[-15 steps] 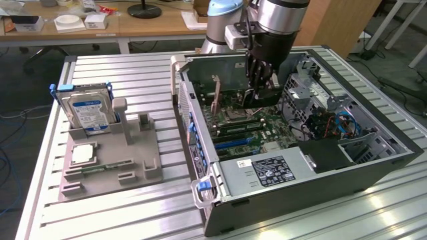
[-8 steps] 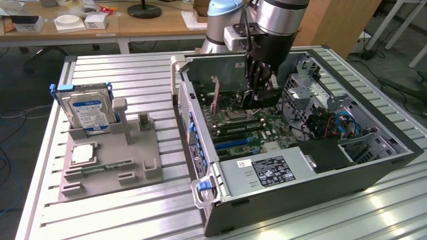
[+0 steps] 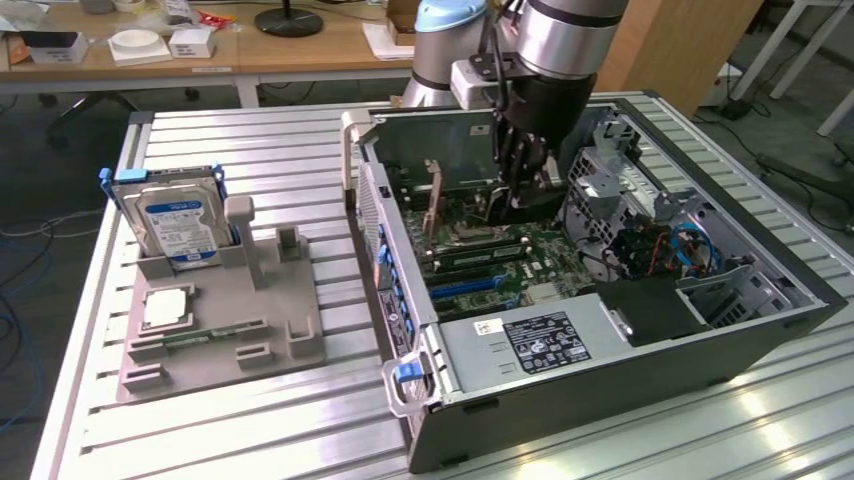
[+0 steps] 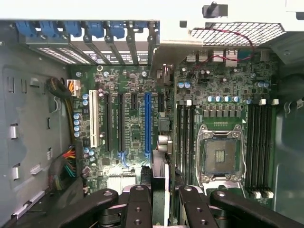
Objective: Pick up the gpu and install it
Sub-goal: 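Insert the gpu into the slot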
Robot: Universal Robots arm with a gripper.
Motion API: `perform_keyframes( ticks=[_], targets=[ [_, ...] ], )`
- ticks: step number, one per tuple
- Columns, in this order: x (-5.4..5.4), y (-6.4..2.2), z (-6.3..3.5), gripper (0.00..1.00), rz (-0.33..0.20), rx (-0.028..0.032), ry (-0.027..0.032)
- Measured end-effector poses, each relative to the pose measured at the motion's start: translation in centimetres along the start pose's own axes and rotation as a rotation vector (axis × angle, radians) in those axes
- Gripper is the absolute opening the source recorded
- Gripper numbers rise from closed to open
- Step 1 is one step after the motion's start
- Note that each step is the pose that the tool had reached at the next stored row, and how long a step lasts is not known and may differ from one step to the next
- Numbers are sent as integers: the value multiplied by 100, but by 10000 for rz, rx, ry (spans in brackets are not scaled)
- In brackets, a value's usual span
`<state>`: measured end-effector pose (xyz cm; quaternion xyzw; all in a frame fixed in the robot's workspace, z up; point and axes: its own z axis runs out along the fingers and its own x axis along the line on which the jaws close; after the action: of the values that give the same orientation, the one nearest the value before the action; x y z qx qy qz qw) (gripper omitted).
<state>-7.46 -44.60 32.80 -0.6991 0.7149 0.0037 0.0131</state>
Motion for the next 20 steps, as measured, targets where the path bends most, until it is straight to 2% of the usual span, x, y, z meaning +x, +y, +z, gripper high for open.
perform_keyframes(
  ticks=[20],
  targets=[
    [11, 19, 357, 27, 0, -1, 2]
  ],
)
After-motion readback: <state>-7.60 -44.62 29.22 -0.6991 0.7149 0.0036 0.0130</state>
